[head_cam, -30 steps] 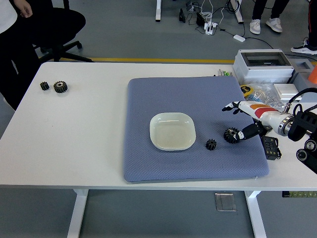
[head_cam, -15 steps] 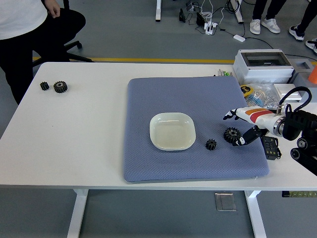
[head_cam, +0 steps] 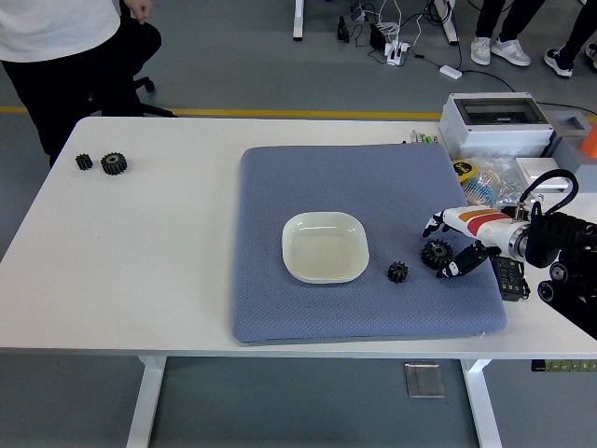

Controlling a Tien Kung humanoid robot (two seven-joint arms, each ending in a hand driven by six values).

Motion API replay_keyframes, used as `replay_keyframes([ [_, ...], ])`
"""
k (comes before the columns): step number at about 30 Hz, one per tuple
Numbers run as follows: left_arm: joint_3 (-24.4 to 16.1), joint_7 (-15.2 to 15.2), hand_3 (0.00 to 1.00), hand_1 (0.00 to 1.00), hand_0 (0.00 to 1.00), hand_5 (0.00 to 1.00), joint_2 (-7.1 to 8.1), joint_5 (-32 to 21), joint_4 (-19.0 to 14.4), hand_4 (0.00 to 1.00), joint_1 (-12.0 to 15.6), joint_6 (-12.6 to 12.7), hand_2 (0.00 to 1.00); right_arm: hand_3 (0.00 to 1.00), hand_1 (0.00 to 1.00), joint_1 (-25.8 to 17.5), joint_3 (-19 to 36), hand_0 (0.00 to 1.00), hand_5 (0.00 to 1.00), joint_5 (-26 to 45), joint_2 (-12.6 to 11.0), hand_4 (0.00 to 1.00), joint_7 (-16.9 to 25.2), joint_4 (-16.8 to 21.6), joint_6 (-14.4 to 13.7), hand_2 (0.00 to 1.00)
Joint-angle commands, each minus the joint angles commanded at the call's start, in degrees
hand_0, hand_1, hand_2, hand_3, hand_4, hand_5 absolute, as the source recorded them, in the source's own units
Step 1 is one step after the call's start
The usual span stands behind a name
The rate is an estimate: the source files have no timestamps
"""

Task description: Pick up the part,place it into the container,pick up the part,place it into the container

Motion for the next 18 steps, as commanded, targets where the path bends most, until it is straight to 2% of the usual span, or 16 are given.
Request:
replay_keyframes([
  [4, -0.05, 0.15, 0.598, 0.831, 0.797, 0.644, 0.0, 0.27, 0.0, 0.711, 0.14, -0.02, 0.834, 0.625, 0.675, -0.26, -0.5, 0.676, 0.218, 0.1, 0.44, 0.903, 0.51, -0.72, -0.7, 0.712],
  [5, -0.13, 0.19, 0.597, 0.828, 0.797, 0.644, 0.0, 0.36, 0.0, 0.71, 0.16, -0.01, 0.834, 0.583, 0.627, -0.29, -0.7, 0.527, 0.213, 0.15, 0.52, 0.852, 0.59, -0.92, -0.87, 0.672],
  [10, -0.29, 0.35, 0.597, 0.828, 0.797, 0.644, 0.0, 0.85, 0.0, 0.71, 0.25, 0.0, 0.834, 0.583, 0.627, -0.55, -1.27, 0.527, 0.213, 0.93, 0.84, 0.852, 0.71, -2.32, -1.34, 0.672],
  [11, -0.29, 0.35, 0.597, 0.827, 0.793, 0.645, 0.0, 0.87, 0.0, 0.708, 0.26, 0.0, 0.834, 0.553, 0.58, -0.6, -1.33, 0.43, 0.187, 0.98, 0.85, 0.805, 0.74, -2.4, -1.4, 0.618],
  [16, -0.2, 0.45, 0.597, 0.827, 0.793, 0.645, 0.0, 1.05, 0.0, 0.708, 0.37, 0.01, 0.834, 0.553, 0.58, -0.88, -1.66, 0.43, 0.187, 1.52, 0.97, 0.805, 1.21, -2.72, -2.23, 0.618],
  [17, -0.11, 0.47, 0.597, 0.826, 0.793, 0.646, 0.0, 1.0, 0.0, 0.706, 0.39, 0.0, 0.833, 0.502, 0.452, -0.9, -1.69, 0.328, 0.115, 1.61, 0.97, 0.679, 1.25, -2.74, -2.32, 0.516],
  [18, 0.01, 0.48, 0.597, 0.826, 0.793, 0.646, 0.0, 0.9, 0.0, 0.706, 0.4, 0.0, 0.833, 0.502, 0.452, -0.91, -1.7, 0.328, 0.115, 1.72, 0.95, 0.679, 1.21, -2.73, -2.32, 0.516],
])
